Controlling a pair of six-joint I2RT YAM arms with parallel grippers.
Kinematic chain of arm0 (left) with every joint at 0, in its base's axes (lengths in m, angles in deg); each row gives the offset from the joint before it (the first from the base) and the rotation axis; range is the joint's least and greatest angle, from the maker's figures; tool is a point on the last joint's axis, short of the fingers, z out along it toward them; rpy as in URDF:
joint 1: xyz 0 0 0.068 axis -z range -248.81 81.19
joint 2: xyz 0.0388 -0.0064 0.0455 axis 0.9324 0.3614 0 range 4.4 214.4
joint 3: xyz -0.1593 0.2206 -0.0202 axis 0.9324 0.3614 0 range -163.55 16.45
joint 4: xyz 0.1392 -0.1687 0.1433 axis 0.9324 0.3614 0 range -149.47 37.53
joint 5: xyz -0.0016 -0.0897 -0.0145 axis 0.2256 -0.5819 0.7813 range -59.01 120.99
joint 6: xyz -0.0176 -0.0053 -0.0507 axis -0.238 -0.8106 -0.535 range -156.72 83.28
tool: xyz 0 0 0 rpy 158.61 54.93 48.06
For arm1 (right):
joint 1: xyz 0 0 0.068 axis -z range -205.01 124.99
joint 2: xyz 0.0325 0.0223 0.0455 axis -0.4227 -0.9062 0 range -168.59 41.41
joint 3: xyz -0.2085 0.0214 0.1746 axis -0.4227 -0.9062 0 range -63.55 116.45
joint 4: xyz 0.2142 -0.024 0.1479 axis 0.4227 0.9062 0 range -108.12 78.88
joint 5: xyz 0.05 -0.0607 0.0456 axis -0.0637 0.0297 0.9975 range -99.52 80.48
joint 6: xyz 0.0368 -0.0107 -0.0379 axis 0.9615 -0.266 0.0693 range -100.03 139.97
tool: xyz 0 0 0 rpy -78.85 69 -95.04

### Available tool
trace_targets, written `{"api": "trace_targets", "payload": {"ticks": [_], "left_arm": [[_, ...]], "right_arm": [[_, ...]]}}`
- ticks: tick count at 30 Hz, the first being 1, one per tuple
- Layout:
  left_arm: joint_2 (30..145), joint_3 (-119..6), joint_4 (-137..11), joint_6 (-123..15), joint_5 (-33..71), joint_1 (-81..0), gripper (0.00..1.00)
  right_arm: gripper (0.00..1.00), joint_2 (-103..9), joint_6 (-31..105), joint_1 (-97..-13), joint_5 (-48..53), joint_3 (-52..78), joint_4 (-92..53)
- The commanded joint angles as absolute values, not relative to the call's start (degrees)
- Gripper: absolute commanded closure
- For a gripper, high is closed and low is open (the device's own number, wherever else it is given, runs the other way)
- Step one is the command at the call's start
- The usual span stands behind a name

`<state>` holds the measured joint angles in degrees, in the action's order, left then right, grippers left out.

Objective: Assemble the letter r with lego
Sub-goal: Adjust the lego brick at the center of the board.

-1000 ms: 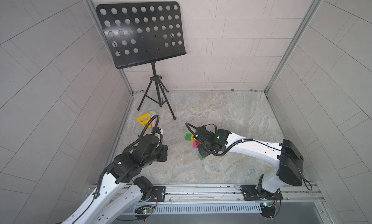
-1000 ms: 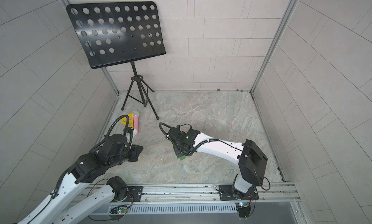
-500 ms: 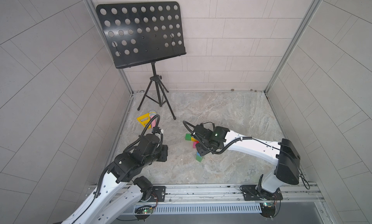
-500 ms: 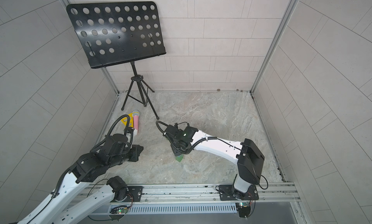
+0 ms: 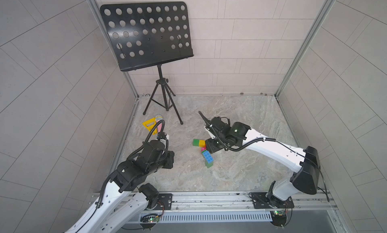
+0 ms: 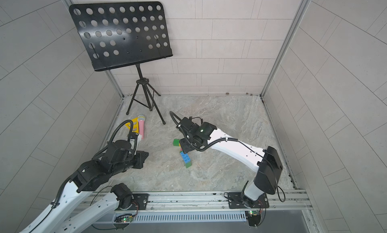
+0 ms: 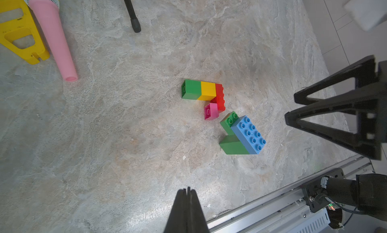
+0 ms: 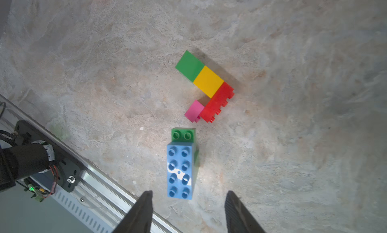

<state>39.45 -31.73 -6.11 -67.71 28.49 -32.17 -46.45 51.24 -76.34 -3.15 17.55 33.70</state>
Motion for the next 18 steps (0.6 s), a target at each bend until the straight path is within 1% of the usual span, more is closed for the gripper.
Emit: {"api": "trace_targets", "payload": {"ticks": [1,2,3,10,14,18], "left_arm": [[39.2,-31.0,-6.8,-66.5,29.0,-32.3,1.00],[39.3,-31.0,-6.7,-66.4,28.9,-32.3,1.00],[39.4,-31.0,-6.8,-66.4,28.8,-32.3,1.00],[39.6,-30.9,-6.9,-66.3,28.6,-32.3,1.00],[39.9,-30.9,-6.9,-66.3,28.4,-32.3,1.00],[39.8,-30.8,-6.9,-66.3,28.4,-32.3,1.00]], "right_arm": [[0.22,-42.6,53.1,-76.8,-1.5,14.3,35.1],[0.06,-42.3,54.0,-76.9,-0.1,13.0,34.5],[0.00,-42.2,54.8,-77.3,0.6,11.8,34.0],[0.00,-43.2,58.0,-84.6,-5.7,6.4,28.1],[0.00,-46.0,59.1,-86.3,-8.0,5.2,25.3],[0.06,-48.5,59.6,-86.5,-9.0,4.3,22.1]]}}
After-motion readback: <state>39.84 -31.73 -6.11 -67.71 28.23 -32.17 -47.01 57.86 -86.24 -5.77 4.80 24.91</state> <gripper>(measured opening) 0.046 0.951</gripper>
